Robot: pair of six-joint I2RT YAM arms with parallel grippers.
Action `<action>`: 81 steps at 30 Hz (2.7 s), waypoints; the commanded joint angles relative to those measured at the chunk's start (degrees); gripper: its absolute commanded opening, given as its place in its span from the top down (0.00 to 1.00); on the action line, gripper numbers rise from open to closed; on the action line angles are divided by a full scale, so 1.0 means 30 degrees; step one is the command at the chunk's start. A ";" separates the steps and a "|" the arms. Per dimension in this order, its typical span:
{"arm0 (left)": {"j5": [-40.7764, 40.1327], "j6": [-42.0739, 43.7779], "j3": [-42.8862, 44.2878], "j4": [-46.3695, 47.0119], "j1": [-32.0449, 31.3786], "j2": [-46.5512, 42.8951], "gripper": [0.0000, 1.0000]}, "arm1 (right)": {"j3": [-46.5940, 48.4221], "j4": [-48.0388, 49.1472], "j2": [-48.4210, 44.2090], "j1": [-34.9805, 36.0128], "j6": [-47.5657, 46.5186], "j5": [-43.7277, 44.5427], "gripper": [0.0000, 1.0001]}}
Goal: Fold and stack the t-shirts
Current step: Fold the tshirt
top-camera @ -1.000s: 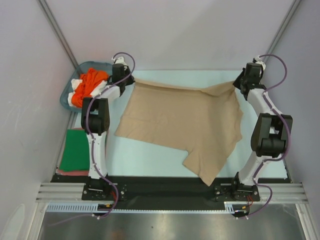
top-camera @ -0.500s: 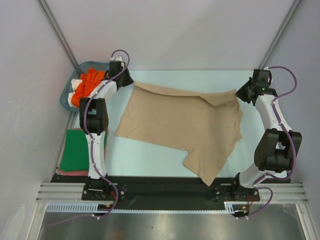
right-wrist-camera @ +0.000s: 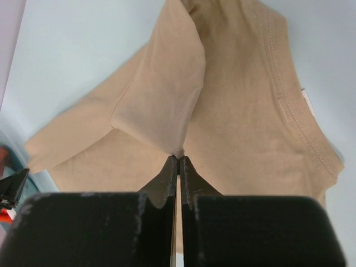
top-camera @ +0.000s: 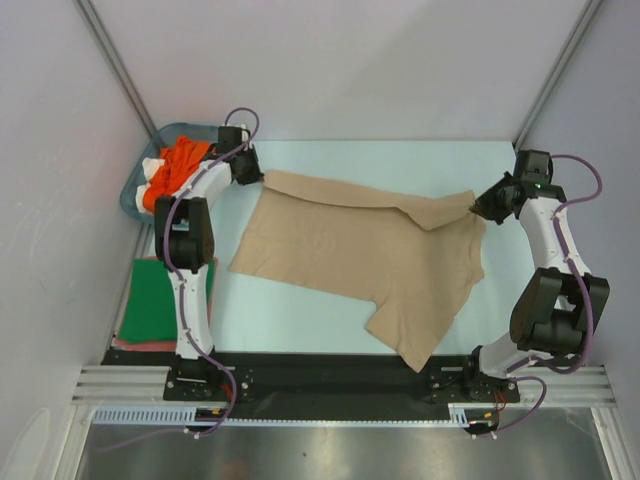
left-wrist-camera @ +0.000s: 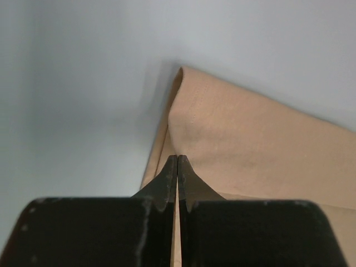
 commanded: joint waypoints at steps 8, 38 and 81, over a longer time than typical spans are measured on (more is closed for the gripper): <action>-0.0714 0.0848 -0.1100 -0.1236 0.0567 -0.2511 1.00 | 0.0078 -0.1247 -0.0698 -0.0559 -0.0332 -0.0773 1.00; 0.0137 0.0379 -0.1953 -0.1118 0.0479 -0.1309 0.99 | -0.1125 -0.0983 0.0767 -0.1321 -0.1533 -0.0744 1.00; -0.0213 0.0703 -0.1276 -0.2057 0.0655 -0.0692 0.92 | -0.7365 0.1947 -0.1986 -0.0824 0.2302 -0.2385 0.97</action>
